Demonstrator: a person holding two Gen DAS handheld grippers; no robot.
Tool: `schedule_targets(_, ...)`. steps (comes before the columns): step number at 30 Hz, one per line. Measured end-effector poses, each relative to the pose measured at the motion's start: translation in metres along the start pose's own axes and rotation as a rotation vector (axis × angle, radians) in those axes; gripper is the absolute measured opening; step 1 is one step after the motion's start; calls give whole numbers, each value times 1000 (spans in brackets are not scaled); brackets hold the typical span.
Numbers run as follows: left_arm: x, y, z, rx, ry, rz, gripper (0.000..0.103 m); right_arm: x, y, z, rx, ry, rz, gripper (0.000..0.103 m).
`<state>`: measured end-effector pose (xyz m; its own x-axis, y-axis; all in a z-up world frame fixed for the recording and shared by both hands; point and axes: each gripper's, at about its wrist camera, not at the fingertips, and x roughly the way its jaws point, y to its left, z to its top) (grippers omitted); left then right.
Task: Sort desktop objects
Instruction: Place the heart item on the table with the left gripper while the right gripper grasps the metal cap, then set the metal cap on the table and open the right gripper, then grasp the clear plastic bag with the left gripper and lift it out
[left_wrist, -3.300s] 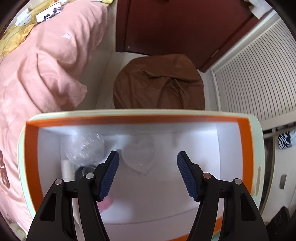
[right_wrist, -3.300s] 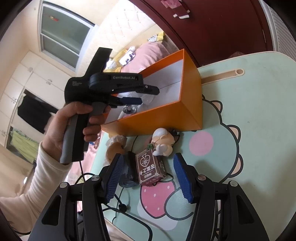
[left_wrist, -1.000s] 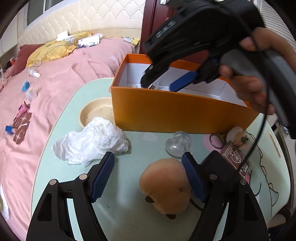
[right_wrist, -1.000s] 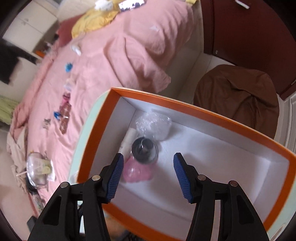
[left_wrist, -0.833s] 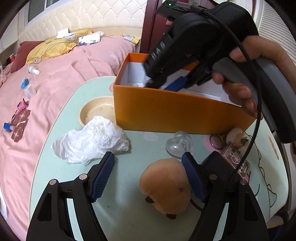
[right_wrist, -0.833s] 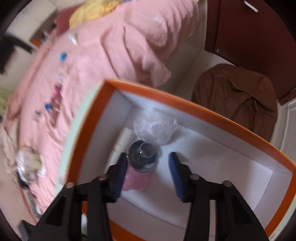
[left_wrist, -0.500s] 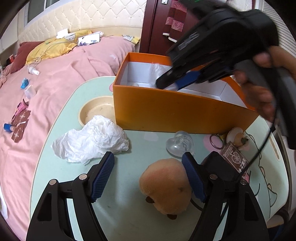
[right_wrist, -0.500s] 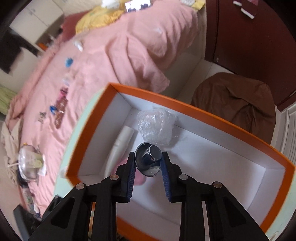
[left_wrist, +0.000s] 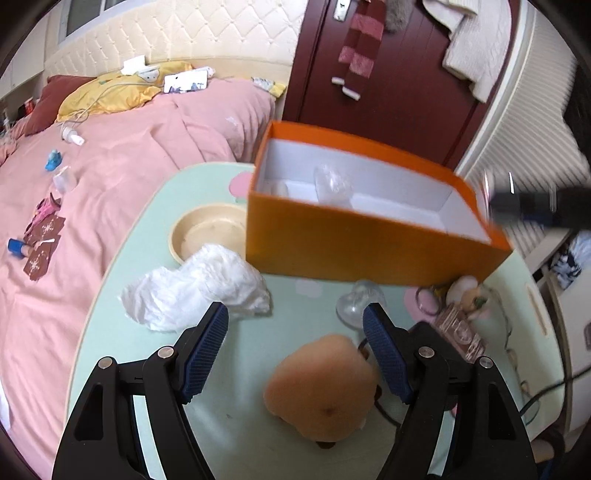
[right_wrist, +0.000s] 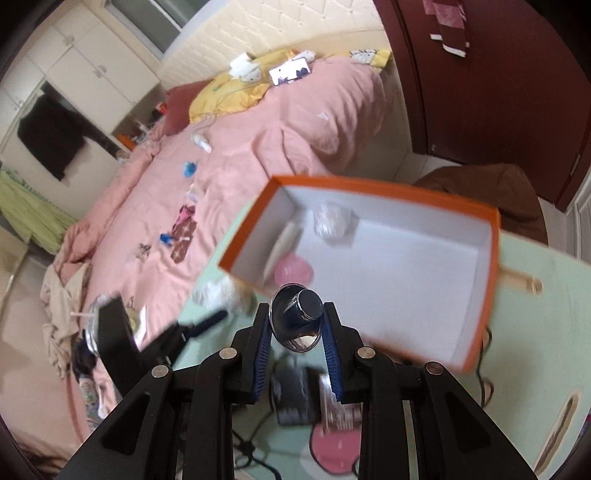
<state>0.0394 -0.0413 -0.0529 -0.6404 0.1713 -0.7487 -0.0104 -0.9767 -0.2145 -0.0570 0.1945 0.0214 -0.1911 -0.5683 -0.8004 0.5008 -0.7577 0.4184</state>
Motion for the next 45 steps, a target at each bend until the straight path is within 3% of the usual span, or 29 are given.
schedule_targets(11, -13, 15, 3, -28, -8, 85, 76, 40, -13, -48, 15, 65, -54, 26)
schedule_targets(14, -16, 18, 5, -31, -3, 103, 76, 40, -14, -49, 16, 31, -36, 28)
schedule_targets(17, -19, 17, 10, -19, -9, 121, 76, 33, -19, -52, 29, -22, 10, 49)
schedule_targets(18, -20, 15, 11, -11, -11, 126, 76, 30, -20, -53, 33, -36, 22, 51)
schedule_targets(26, -26, -14, 47, 109, -47, 116, 76, 15, -21, -85, -3, -121, 29, 51)
schedule_targets(29, -21, -34, 72, 163, -26, 68, 76, 9, -20, -96, -4, -175, 31, 51)
schedule_targets(33, 18, -62, 105, 222, 93, 20, 76, 11, -21, -97, -7, -172, 45, 51)
schedule_targets(40, 92, -97, 126, 328, 204, 146, 76, 5, -26, -102, 24, -175, 76, 54)
schedule_targets(42, 109, -97, 125, 321, 242, 160, 70, 2, -26, -102, 30, -182, 79, 56)
schedule_targets(43, 116, -96, 124, 309, 270, 144, 56, 1, -26, -102, 30, -185, 88, 57)
schedule_targets(44, 123, -94, 122, 297, 298, 127, 36, 0, -26, -102, 31, -187, 92, 57)
schedule_targets(45, 129, -93, 121, 288, 318, 113, 36, 0, -26, -101, 33, -186, 96, 57)
